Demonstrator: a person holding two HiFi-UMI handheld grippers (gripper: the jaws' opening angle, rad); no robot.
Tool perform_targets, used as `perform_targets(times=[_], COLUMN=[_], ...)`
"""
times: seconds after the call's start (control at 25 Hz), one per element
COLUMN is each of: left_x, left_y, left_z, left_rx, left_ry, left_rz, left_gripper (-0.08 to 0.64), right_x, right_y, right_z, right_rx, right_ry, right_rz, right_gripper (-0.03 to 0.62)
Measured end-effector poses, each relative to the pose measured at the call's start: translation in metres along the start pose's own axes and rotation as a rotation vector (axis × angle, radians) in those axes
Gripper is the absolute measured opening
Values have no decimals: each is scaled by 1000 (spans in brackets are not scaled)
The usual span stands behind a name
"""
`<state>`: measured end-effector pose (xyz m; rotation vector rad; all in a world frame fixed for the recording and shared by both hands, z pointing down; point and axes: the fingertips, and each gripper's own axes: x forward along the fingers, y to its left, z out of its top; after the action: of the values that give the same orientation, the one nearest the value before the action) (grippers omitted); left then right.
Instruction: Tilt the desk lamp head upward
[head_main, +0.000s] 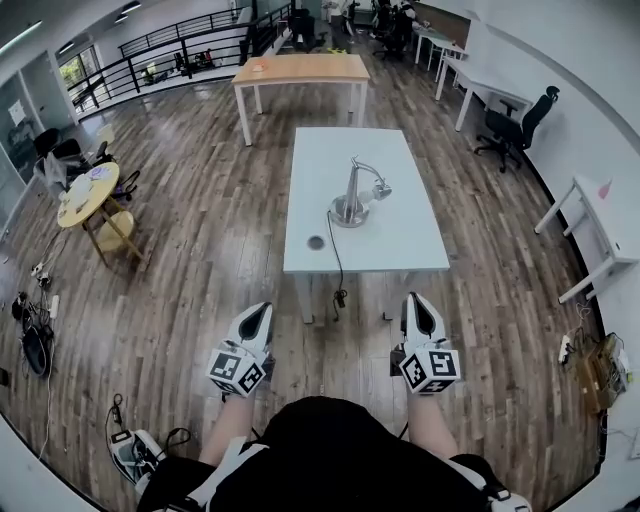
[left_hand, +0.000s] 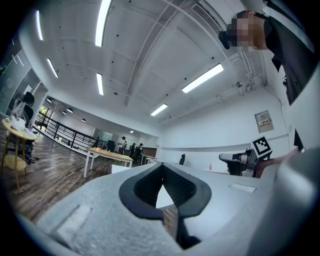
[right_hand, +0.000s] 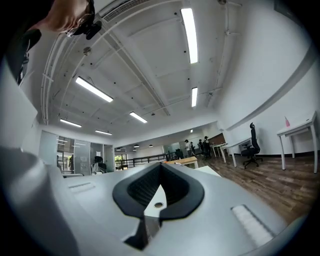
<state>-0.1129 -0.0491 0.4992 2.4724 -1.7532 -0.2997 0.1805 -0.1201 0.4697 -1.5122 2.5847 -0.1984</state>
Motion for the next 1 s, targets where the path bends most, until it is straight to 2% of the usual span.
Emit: perform_targets(times=[0.16,0.4,0.72,1.0], left_x=[28,52,118,182], left_y=[-10,5,46,93], left_z=[-5,-24,-36,-29], left_rx=[-46,-40,-63,-61], left_ry=[-12,20,31,11], left_rz=[-29,-35,-63,-69], left_gripper=[-2,-2,0,-2], right_x=[9,29,88,159], right_y=[-9,-39,-67,-83], right_z=[-6,-28,-35,-32], right_rx=[3,8,-20,-42], right_ry=[14,65,94,103], right_rz=[12,-30,-80,-80], right_gripper=[5,5,5,5])
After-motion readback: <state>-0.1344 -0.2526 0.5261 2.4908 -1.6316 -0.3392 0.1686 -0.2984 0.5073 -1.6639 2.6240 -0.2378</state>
